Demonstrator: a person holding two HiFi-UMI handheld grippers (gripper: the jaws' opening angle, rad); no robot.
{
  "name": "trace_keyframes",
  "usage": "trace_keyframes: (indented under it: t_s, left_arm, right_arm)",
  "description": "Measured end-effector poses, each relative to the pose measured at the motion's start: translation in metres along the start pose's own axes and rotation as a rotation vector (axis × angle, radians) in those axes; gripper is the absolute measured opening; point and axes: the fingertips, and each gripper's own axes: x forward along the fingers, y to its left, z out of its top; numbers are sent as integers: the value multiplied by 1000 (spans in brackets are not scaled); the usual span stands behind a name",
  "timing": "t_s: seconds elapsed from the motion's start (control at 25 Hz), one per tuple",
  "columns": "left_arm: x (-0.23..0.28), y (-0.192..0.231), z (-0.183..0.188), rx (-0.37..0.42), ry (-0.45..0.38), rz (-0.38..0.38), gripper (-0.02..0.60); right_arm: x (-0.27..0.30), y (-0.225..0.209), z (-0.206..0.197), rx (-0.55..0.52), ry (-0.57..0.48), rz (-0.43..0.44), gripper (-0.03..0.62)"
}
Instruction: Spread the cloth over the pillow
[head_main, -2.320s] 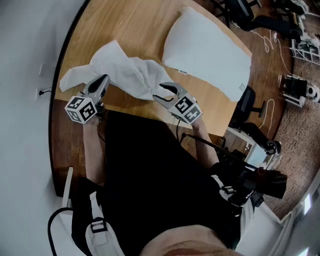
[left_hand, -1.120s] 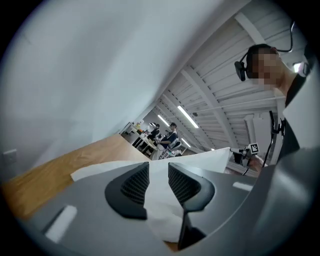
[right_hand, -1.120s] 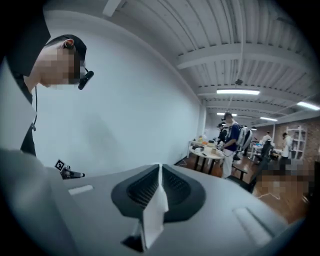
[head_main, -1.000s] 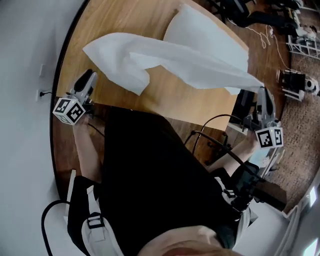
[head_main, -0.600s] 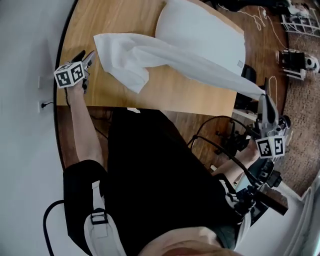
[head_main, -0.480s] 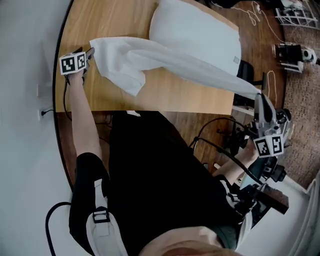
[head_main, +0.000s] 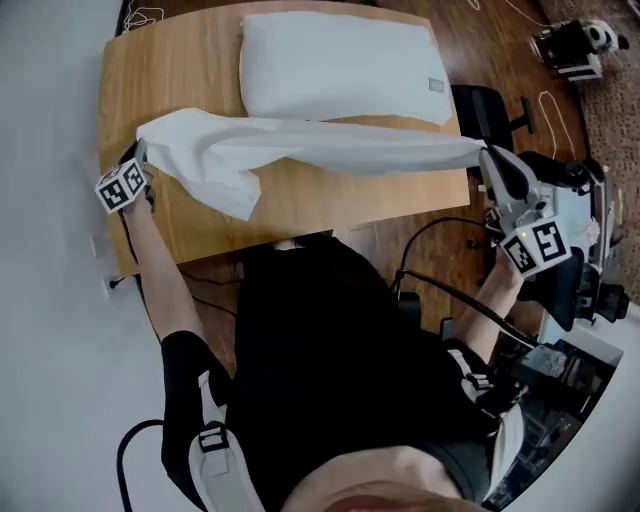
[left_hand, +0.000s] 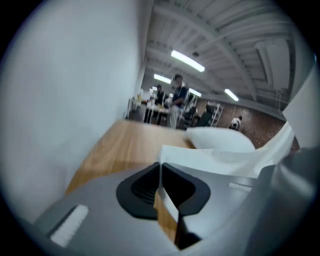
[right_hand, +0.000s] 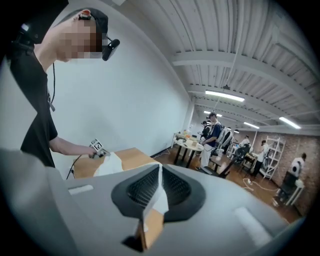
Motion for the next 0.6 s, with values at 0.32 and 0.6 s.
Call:
trace_keyframes:
  t_s: [0.32, 0.6]
  left_arm:
    - [-198, -157, 201, 119, -661, -43, 17]
    - [-309, -281, 219, 169, -912, -74, 17]
  right_arm:
    - [-104, -201, -31, -69, -91, -345, 21]
    - [-171, -249, -75, -4, -173, -470, 21]
